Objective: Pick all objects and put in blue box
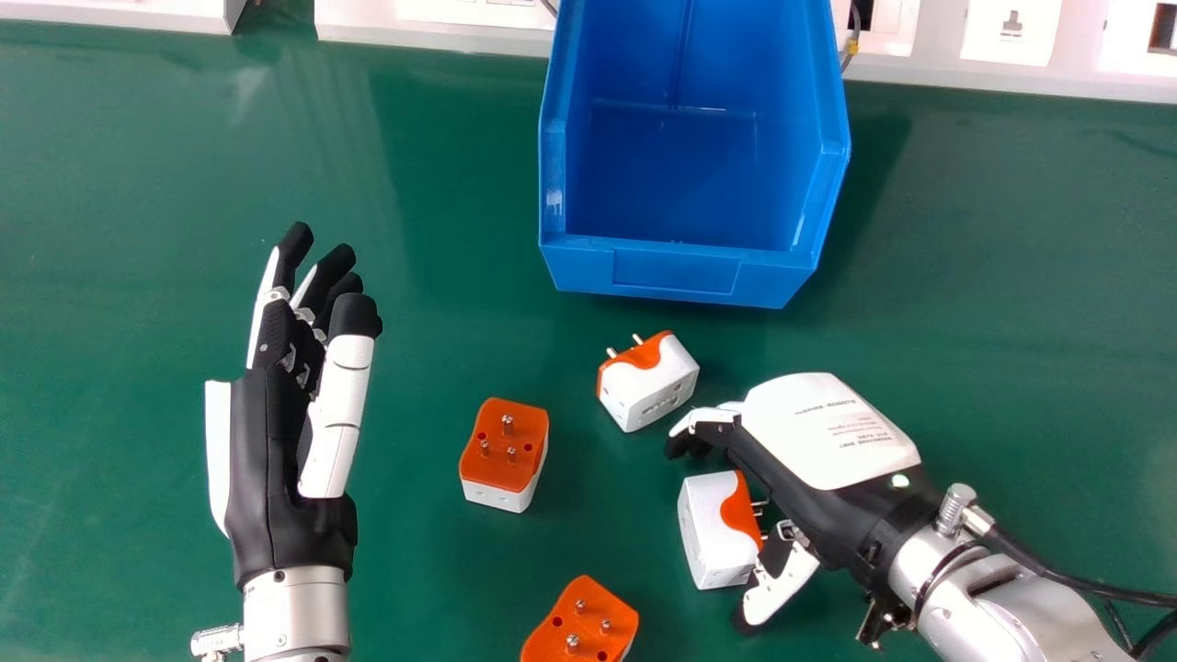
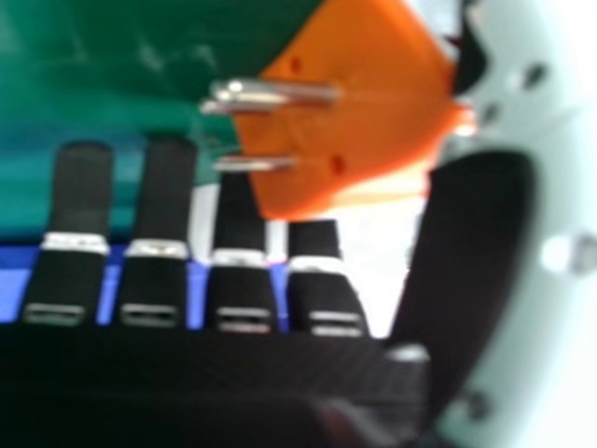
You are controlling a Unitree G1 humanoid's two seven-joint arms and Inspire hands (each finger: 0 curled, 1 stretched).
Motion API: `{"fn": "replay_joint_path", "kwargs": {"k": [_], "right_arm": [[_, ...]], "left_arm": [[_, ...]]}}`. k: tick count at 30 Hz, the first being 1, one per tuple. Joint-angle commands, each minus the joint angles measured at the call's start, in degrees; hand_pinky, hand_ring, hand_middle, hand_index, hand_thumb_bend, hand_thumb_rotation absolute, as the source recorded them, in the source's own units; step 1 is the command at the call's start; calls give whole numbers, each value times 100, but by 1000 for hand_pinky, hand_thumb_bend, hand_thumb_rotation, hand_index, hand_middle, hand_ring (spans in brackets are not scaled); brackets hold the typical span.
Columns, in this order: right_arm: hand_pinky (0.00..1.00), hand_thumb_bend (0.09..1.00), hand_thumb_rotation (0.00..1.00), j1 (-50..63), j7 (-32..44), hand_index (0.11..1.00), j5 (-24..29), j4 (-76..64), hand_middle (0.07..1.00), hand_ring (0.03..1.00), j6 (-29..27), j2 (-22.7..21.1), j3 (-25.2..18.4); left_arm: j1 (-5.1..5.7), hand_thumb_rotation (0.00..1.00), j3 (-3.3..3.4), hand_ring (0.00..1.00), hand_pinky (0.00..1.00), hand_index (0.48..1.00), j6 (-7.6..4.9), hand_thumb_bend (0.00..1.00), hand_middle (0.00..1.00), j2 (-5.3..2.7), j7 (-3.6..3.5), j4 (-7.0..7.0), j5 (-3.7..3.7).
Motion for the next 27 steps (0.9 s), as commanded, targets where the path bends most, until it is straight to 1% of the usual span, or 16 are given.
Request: {"fn": "replay_joint_path", "kwargs": {"k": [1, 4, 5, 7, 10, 15, 16, 20, 22, 23, 27], "right_arm": [[465, 799, 4, 258, 159, 648, 28, 177, 622, 538, -23, 65, 154], [465, 799, 4, 262, 113, 648, 18, 177, 622, 538, -23, 68, 170], [431, 743, 3, 269, 95, 618, 9, 170, 587, 500, -25, 70, 178], [431, 743, 3, 273, 65, 618, -1, 179, 587, 500, -41, 74, 192], [431, 743, 3, 281, 62, 618, -2, 177, 587, 500, -51, 65, 197], [431, 743, 3, 298, 109, 618, 1, 135, 587, 500, -39, 40, 186], [395, 699, 2, 299, 110, 594, 6, 131, 554, 462, -44, 40, 185], [395, 699, 2, 293, 110, 594, 29, 141, 554, 462, -62, 45, 180], [395, 699, 2, 289, 108, 594, 15, 148, 554, 462, -55, 52, 188], [362, 664, 1, 296, 104, 572, 8, 134, 529, 426, -47, 54, 188], [362, 664, 1, 322, 124, 572, 18, 79, 529, 426, -24, 58, 179]], "left_arm": [[8, 769, -40, 877, 810, 925, -58, 777, 881, -52, -23, -117, -22], [8, 769, -38, 877, 810, 925, -68, 777, 881, -51, -23, -112, -25], [12, 768, -38, 878, 810, 926, -80, 775, 882, -48, -28, -104, -27], [5, 768, -26, 878, 810, 926, -123, 775, 882, -41, -34, -46, -31], [11, 768, -23, 878, 810, 926, -146, 775, 882, -41, -41, -35, -34], [21, 768, -29, 878, 810, 926, -170, 775, 882, -59, 0, -31, 19], [22, 768, -30, 878, 811, 927, -173, 773, 882, -58, 2, -30, 23], [18, 768, -29, 878, 811, 927, -191, 773, 882, -56, 2, -7, 21], [25, 768, -33, 878, 811, 927, -193, 773, 882, -58, 13, -16, 39], [28, 768, -34, 879, 813, 927, -192, 773, 882, -59, 24, -23, 51], [30, 768, -29, 879, 813, 927, -202, 773, 882, -60, 45, -18, 66]]}}
